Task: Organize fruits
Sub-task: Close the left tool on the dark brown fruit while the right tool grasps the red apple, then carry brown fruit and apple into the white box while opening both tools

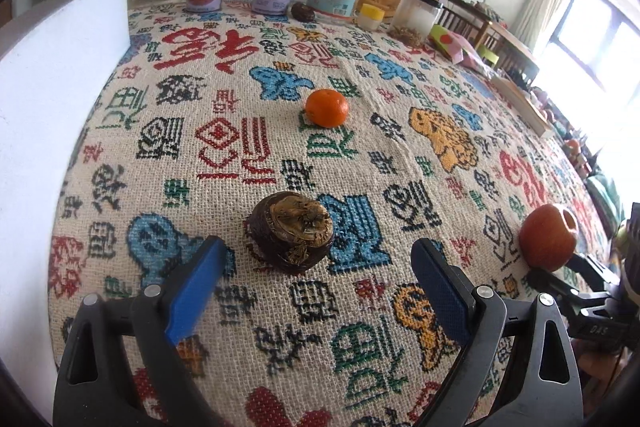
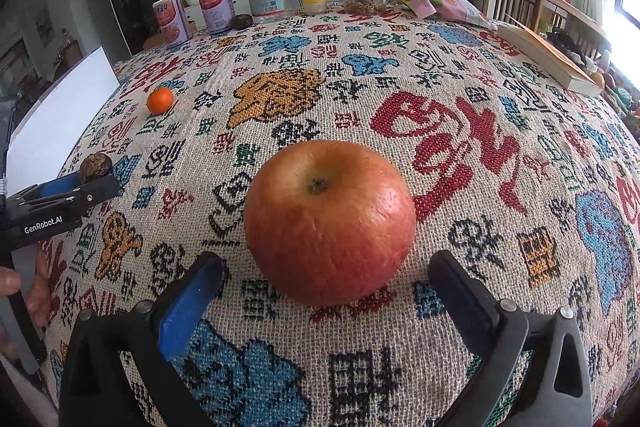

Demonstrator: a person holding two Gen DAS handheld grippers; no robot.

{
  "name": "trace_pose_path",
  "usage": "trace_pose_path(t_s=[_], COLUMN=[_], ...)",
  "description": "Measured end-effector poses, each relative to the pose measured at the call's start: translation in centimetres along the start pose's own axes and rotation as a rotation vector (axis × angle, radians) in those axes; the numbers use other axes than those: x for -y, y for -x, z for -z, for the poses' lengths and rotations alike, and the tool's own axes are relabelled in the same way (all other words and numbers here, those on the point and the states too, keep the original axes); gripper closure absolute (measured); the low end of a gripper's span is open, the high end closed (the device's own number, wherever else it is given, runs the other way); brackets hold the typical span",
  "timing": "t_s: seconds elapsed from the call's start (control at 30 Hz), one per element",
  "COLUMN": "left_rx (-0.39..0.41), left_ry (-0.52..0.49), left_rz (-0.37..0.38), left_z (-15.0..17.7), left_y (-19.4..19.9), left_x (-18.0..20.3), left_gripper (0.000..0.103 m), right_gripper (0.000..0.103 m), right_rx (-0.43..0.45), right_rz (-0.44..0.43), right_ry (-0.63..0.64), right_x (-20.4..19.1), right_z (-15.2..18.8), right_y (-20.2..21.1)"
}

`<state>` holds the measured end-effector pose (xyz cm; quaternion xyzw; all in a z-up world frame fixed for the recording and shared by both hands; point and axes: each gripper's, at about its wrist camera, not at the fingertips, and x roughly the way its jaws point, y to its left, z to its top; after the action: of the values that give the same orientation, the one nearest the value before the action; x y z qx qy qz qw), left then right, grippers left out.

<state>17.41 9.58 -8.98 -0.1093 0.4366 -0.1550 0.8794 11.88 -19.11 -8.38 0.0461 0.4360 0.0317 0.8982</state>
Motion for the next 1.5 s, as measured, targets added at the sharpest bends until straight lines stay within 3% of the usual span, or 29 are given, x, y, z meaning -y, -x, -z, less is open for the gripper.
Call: trace_pose_path(t_s=[0.07,0.2,0.27,0.33,0.4,0.47,0.5,0.57,0.6,0.73,0.9,1.07,1.2,1.33,1.4,1.5], left_rx=[0.021,0.017,0.017,-0.014,0.001,0.002,0.001,0.001,0.003,-0.012,-0.007,-0.017,0.044,0.122,0.156,0.161], left_ry=[0.046,-0.074,-0.107,-0.124,-0.160,-0.165,-0.151,-0.119,-0.095,0.031,0.148,0.261,0.303,0.365,0.401,0.424], left_rz=[0.023,-0.158,-0.195,-0.210,-0.262,-0.267,-0.251,-0.223,-0.201,-0.055,0.099,0.248,0.321,0.323,0.251,0.035], left_z=[0.4,0.3,-0.1,-0.6,-0.7,-0.6,-0.5,-0.1,0.2,1.4,2.4,2.6,0.9,-1.9,-3.3,-5.1], left_y=[0.8,0.3,-0.3,-1.5,-2.0,-1.9,-1.7,-0.8,0.0,3.6,9.2,15.9,23.2,29.3,30.4,29.0], left_x=[-0.7,1.0,1.7,2.2,3.0,3.3,3.3,3.3,3.3,3.0,2.7,2.0,0.8,-3.7,-6.9,-12.5], left_gripper=[0.009,0.012,0.026,0.053,0.059,0.060,0.060,0.060,0.060,0.060,0.060,0.060,0.060,0.060,0.060,0.060], right_gripper=[0.000,0.000,0.000,0.001,0.001,0.001,0.002,0.018,0.032,0.033,0.033,0.033,0.033,0.033,0.033,0.033], right_rx=[0.020,0.041,0.046,0.056,0.049,0.024,0.006,-0.058,-0.096,-0.168,-0.221,-0.243,-0.271,-0.297,-0.289,-0.272], right_rz=[-0.048,-0.102,-0.114,-0.119,-0.124,-0.102,-0.081,-0.068,-0.084,-0.056,-0.291,-0.487,-0.618,-0.710,-0.750,-0.805], right_ry=[-0.038,-0.088,-0.111,-0.146,-0.144,-0.106,-0.083,-0.042,-0.036,-0.049,-0.272,-0.387,-0.389,-0.255,-0.158,0.012], right_x=[0.7,1.5,1.9,2.4,2.6,2.3,2.1,1.7,1.5,0.9,2.0,0.6,-3.1,-9.8,-14.1,-21.9], right_z=[0.1,0.1,0.0,-0.2,-0.9,-1.8,-2.3,-3.0,-3.3,-3.5,-2.6,-3.2,-4.8,-7.4,-9.0,-11.5], right_y=[0.4,0.8,1.0,1.4,1.5,1.3,1.1,0.3,-0.1,0.1,1.3,2.6,3.7,5.4,6.5,7.8])
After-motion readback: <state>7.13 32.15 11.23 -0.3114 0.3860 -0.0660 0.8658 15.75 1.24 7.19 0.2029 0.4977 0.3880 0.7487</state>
